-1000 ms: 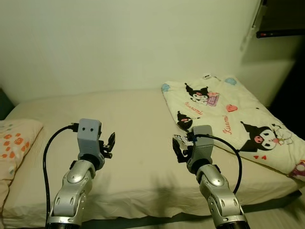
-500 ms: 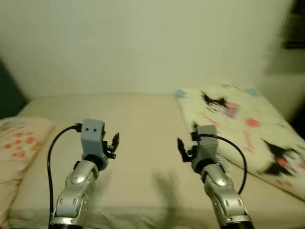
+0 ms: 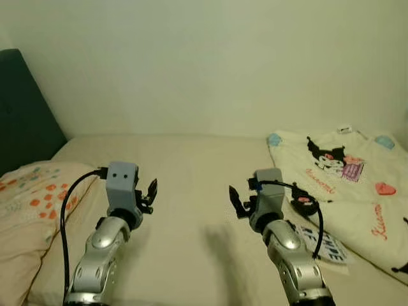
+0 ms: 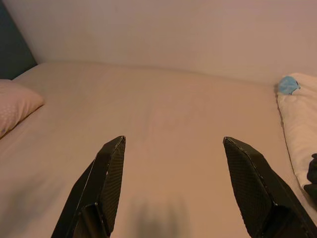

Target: Clean up the room

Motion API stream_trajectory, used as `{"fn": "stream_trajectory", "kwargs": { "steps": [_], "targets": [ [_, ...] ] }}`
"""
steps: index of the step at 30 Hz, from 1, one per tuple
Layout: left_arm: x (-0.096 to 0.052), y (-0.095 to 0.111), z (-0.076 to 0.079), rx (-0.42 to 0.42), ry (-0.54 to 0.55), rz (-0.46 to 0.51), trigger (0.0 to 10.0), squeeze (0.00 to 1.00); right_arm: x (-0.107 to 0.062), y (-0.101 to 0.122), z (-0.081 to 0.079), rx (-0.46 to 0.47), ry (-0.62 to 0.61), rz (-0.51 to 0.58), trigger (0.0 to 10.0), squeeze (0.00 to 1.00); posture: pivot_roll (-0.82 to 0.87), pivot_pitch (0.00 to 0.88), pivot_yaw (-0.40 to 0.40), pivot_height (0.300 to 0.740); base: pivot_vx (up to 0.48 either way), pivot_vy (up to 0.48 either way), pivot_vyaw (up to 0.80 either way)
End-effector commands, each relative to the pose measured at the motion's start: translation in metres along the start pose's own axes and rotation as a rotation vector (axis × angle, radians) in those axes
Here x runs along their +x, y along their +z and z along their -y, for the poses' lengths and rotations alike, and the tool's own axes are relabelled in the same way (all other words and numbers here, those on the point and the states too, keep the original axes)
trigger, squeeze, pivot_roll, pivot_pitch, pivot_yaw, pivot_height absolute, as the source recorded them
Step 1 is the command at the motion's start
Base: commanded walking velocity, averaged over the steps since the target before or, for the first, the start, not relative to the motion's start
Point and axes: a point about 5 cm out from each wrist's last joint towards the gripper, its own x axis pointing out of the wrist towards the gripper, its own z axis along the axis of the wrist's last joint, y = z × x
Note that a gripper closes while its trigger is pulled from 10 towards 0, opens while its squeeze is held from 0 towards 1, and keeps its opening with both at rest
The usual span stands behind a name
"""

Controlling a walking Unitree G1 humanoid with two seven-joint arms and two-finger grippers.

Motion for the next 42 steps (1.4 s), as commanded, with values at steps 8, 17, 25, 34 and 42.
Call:
{"fn": "stream_trajectory", "kwargs": {
  "steps": [8, 17, 25, 34, 42],
  "targets": [
    [-0.0026, -0.005, -0.0008, 0.034, -0.021, -0.03, 10.0, 0.0, -0.0011, -0.0053, -0.0005, 0.012, -0.009, -0.033, 10.0, 0.0, -0.09, 0.025, 0.02, 0.74, 0.0, 0.0, 0.0],
    [-0.0013, -0.0061, -0.0017, 0.042, -0.017, -0.037, 10.0, 0.0, -0.0019, -0.0084, 0.0003, 0.042, -0.017, -0.056, 10.0, 0.0, -0.09, 0.026, 0.021, 0.74, 0.0, 0.0, -0.44],
    [-0.0007, -0.006, -0.0038, 0.046, -0.014, -0.041, 10.0, 0.0, -0.0021, -0.0077, -0.0018, 0.064, -0.008, -0.059, 10.0, 0.0, -0.09, 0.033, 0.023, 0.74, 0.0, 0.0, -0.5],
    [-0.0005, -0.0051, -0.0072, 0.052, 0.02, -0.042, 10.0, 0.0, -0.0008, -0.0075, -0.0012, 0.039, -0.005, -0.063, 10.0, 0.0, -0.09, 0.035, 0.021, 0.74, 0.0, 0.0, 0.0],
    [-0.002, -0.0075, -0.0054, 0.039, 0.029, -0.057, 10.0, 0.0, -0.0008, -0.0075, -0.0017, 0.05, 0.001, -0.07, 10.0, 0.0, -0.09, 0.035, 0.022, 0.74, 0.0, -0.337, 0.0]
  ]
}}
